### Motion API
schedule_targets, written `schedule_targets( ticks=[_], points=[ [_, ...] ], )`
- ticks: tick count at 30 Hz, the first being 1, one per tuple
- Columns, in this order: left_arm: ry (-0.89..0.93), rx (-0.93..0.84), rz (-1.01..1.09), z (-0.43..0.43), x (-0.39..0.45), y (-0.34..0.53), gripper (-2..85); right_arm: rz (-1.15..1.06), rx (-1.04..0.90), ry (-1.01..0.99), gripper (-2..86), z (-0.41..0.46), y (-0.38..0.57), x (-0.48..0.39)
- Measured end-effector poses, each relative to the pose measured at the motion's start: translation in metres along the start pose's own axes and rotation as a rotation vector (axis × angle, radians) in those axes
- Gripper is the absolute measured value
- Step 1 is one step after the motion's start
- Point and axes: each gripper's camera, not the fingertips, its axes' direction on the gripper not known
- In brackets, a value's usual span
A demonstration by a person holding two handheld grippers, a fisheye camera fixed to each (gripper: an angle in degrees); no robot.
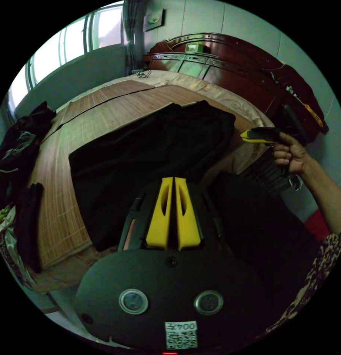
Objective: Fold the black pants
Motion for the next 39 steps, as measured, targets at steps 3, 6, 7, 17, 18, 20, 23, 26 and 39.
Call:
schedule_targets(
  ticks=[3,6,7,17,18,20,23,26,39],
  points=[
    [-0.067,-0.008,-0.005,0.004,-0.006,-0.013,0.9,0.005,0.01,-0.071,8.2,0.003,0.018,0.003],
    [-0.111,-0.075,-0.061,0.021,-0.034,-0.018,0.8,-0.067,-0.006,-0.087,8.1,0.015,0.035,-0.015],
    [-0.058,-0.152,-0.068,0.035,-0.047,-0.017,0.8,-0.08,-0.009,-0.089,8.0,0.018,0.038,-0.019],
    [-0.092,-0.079,-0.307,-0.013,-0.182,0.007,1.0,-0.586,-0.063,-0.034,8.4,0.09,0.132,-0.157],
    [-0.076,-0.08,-0.346,-0.015,-0.197,0.011,1.1,-0.695,-0.055,-0.014,9.0,0.102,0.15,-0.181],
    [-0.021,-0.091,-0.442,-0.018,-0.243,0.019,1.4,-0.849,-0.046,0.029,9.7,0.124,0.178,-0.216],
    [0.035,-0.089,-0.521,-0.021,-0.313,0.017,2.3,-1.074,-0.037,0.099,10.5,0.164,0.223,-0.269],
    [0.053,-0.125,-0.501,-0.014,-0.345,0.005,3.2,-1.258,-0.032,0.171,11.7,0.204,0.264,-0.315],
    [0.148,-0.23,-0.478,0.058,-0.46,-0.051,8.0,-1.595,-0.044,0.421,12.2,0.341,0.374,-0.418]
  ],
)
